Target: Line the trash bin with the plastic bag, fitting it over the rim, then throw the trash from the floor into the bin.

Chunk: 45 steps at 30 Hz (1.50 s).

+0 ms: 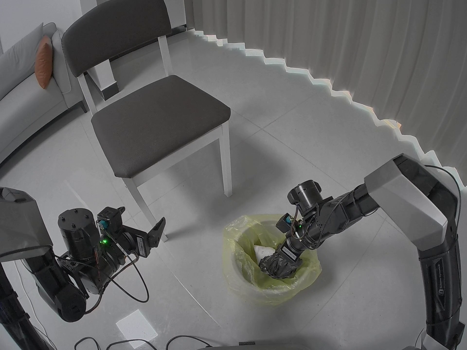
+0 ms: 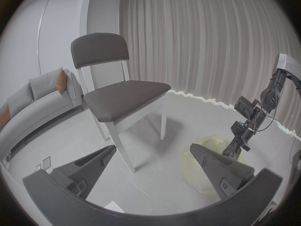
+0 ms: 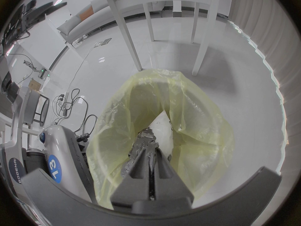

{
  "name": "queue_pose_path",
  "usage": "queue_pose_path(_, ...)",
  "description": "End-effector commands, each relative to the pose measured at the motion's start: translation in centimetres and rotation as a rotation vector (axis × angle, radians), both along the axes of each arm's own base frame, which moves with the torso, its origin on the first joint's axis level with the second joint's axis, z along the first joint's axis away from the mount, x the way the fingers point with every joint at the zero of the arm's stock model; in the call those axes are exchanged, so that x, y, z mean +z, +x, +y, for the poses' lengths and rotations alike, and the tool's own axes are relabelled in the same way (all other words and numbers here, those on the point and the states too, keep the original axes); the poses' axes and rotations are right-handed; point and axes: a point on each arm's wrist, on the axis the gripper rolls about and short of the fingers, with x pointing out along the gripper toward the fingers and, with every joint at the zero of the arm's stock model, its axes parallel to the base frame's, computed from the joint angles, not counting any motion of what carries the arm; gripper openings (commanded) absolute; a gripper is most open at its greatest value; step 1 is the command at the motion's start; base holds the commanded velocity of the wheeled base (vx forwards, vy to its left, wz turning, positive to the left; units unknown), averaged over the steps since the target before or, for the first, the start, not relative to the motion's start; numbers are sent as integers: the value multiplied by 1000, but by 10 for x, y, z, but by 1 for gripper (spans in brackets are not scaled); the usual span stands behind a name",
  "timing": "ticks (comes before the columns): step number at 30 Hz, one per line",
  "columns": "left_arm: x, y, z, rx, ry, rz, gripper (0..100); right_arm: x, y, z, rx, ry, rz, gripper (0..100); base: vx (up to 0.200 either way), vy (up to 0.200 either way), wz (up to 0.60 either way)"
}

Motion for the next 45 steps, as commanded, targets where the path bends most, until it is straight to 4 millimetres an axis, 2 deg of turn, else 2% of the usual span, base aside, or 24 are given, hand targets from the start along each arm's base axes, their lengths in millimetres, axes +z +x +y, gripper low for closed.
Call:
queue_pose_path(1, -3, 0, 0, 3, 5, 12, 100, -25, 6, 4, 4, -18, 35, 0, 0, 0, 0)
queue_pose_path(7, -6, 1, -1, -3, 4, 20, 100, -24, 8, 5, -5, -37, 14, 0, 0, 0, 0)
queue_pose_path(8, -6, 1, -1, -3, 4, 20, 100, -24, 8, 5, -5, -37, 14, 100, 0, 0, 0)
queue_pose_path(19, -14, 0, -3, -8, 5, 20, 100, -18, 15, 7, -70, 23, -42, 100, 0, 0, 0)
queue_pose_path(29, -13, -2, -3, -12, 6, 23, 100, -8, 8, 7, -65, 39, -44, 100, 0, 0, 0)
queue_pose_path(31, -14, -3, -3, -12, 7, 26, 100, -3, 11, 2, -80, 43, -52, 100, 0, 0, 0)
queue_pose_path(39, -14, -7, -2, -8, -8, 37, 100, 3, 35, -49, -209, 55, -70, 100, 0, 0, 0)
queue_pose_path(45, -13, -9, 0, -5, -8, 40, 100, 10, 46, -70, -283, 122, -63, 100, 0, 0, 0)
